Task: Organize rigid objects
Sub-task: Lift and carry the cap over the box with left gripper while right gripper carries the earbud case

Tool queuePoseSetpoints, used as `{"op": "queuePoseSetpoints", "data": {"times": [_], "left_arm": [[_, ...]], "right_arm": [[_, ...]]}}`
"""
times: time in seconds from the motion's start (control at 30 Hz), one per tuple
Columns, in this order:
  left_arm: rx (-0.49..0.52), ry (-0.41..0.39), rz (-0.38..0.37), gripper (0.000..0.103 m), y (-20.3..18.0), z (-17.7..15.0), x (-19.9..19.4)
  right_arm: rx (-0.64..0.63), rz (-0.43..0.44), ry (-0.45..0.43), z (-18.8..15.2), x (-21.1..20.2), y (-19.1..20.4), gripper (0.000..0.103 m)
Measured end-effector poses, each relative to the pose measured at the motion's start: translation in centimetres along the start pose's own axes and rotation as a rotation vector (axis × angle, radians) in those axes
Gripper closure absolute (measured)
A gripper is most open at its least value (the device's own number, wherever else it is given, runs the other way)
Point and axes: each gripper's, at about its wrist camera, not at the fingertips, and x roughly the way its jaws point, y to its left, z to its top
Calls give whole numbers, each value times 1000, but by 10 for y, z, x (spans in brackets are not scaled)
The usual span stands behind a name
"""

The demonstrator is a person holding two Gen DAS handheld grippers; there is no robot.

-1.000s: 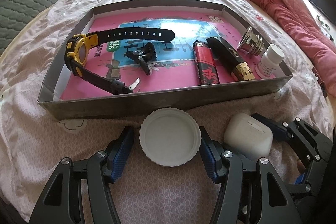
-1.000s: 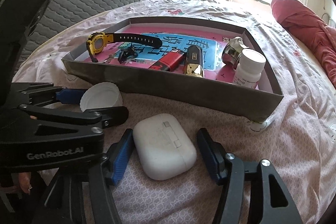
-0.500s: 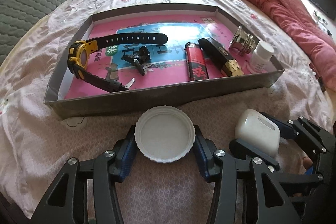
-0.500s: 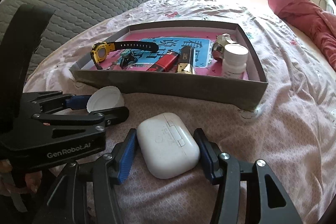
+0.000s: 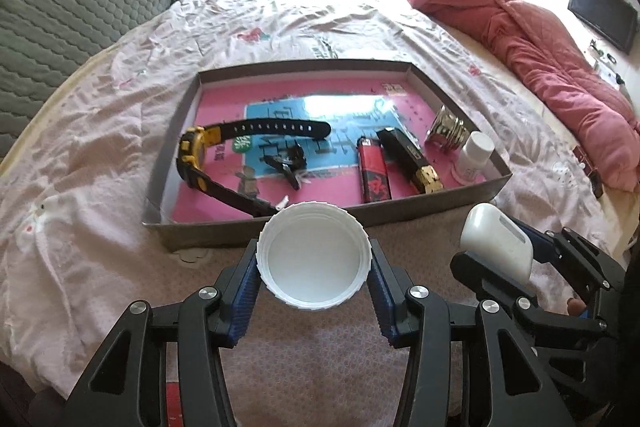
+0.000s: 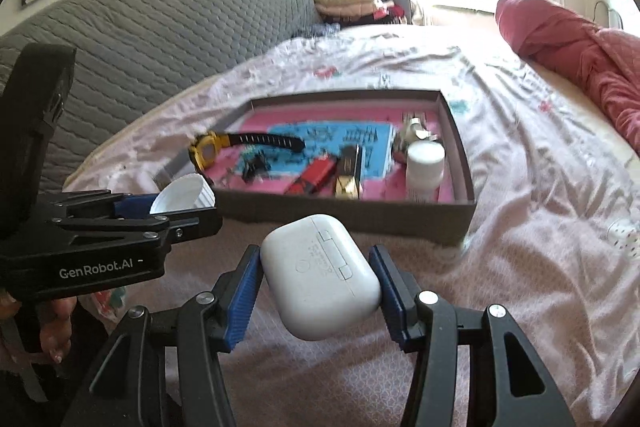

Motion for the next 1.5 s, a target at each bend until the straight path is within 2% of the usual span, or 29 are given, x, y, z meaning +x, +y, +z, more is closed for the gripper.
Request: {"op": "queuePoseSetpoints", "data": {"times": [0.47, 0.67, 1.1, 1.5], "left_arm": [[-49, -58, 35, 52, 29, 12, -26], [-61, -80, 43, 52, 34, 19, -32], [-39, -96, 59, 52, 32, 26, -29], [-39, -87, 65, 52, 31, 37, -11]], "right_arm": [[20, -24, -102, 15, -13, 6, 49], [35, -35, -119, 17, -16, 3, 49], [38, -62, -165, 25, -15, 2, 49], [43, -56, -159, 31, 1, -2, 49]]}}
